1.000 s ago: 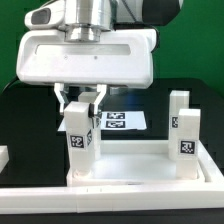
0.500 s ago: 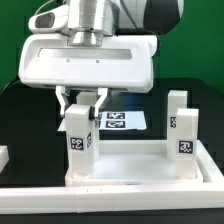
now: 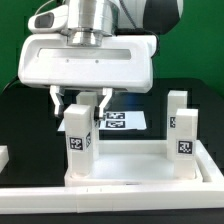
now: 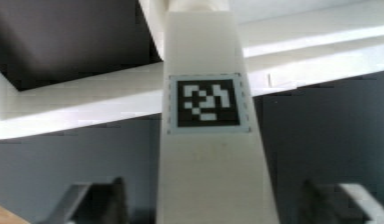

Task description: Assemble desk

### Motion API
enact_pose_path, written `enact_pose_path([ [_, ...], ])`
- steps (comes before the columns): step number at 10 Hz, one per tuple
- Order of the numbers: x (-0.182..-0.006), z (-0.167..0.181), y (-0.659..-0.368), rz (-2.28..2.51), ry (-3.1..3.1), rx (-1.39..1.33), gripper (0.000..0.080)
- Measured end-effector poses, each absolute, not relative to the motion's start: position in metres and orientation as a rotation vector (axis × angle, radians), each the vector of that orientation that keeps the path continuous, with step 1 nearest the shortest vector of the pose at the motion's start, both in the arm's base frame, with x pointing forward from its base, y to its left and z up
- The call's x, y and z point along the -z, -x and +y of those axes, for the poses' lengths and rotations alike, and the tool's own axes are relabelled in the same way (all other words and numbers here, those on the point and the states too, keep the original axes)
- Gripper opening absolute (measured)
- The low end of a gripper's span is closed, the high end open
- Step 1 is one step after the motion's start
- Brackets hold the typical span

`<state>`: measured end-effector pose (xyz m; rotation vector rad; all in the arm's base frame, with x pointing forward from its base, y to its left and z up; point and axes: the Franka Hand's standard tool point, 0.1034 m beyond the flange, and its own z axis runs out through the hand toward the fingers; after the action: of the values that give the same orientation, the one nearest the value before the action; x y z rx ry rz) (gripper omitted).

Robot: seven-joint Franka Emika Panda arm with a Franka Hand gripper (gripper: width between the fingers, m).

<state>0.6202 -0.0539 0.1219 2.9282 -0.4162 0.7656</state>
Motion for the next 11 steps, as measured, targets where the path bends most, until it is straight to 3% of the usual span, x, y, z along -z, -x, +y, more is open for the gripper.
enact_pose_path([
  [1,-0.122,-0.054,-0.62,-0.416,-2.928,-0.766,0.0596],
  [2,-0.122,-0.054,-0.62,-0.416,-2.928,-0.766,0.0633],
  [9,-0.122,-0.054,-0.62,-0.416,-2.928,-0.766,0.0648],
  [11,-0.133,-0.057,-0.623,-0.444,-2.983,-0.678,0.0648],
])
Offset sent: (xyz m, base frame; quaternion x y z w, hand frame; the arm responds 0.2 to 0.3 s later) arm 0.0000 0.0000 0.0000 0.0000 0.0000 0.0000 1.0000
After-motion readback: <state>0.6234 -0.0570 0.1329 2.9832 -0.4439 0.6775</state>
